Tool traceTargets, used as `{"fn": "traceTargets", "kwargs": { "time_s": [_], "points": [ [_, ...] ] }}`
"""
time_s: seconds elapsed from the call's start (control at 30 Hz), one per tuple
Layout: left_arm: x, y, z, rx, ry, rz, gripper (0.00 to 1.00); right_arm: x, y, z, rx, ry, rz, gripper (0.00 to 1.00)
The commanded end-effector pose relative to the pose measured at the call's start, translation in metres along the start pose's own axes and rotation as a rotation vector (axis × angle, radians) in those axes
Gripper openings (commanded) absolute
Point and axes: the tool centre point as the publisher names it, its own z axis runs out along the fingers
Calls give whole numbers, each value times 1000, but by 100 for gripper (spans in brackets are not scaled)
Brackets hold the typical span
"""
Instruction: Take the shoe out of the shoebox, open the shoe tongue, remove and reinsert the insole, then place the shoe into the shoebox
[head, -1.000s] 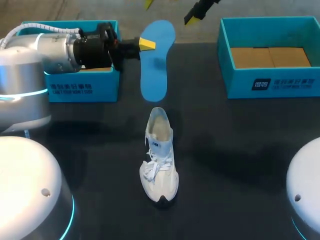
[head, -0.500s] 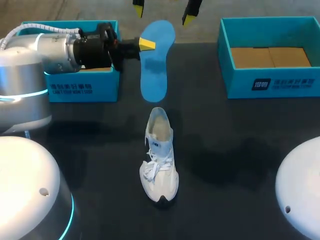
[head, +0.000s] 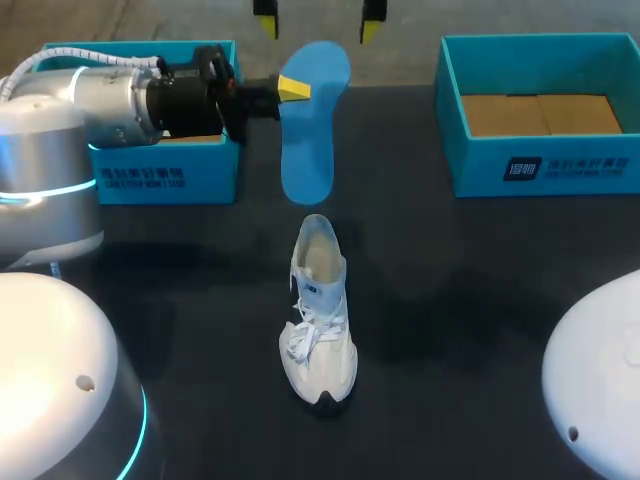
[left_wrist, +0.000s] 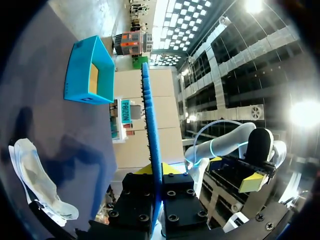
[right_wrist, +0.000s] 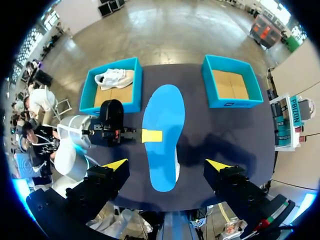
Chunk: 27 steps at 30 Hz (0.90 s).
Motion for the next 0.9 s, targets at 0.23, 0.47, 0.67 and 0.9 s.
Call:
{"fn": "traceTargets", "kwargs": {
  "time_s": [0.23,0.47,0.67,0.9],
  "points": [
    [0,0,0,-1,-3,0,0,7,1,0,5,-21,-5,100],
    [0,0,0,-1,-3,0,0,-2,1,2,32,119,8,100],
    [0,0,0,-1,-3,0,0,-13,0,6,46,217,33,100],
    [0,0,0,-1,-3,0,0,-27,2,13,63,370,56,100]
  ]
}}
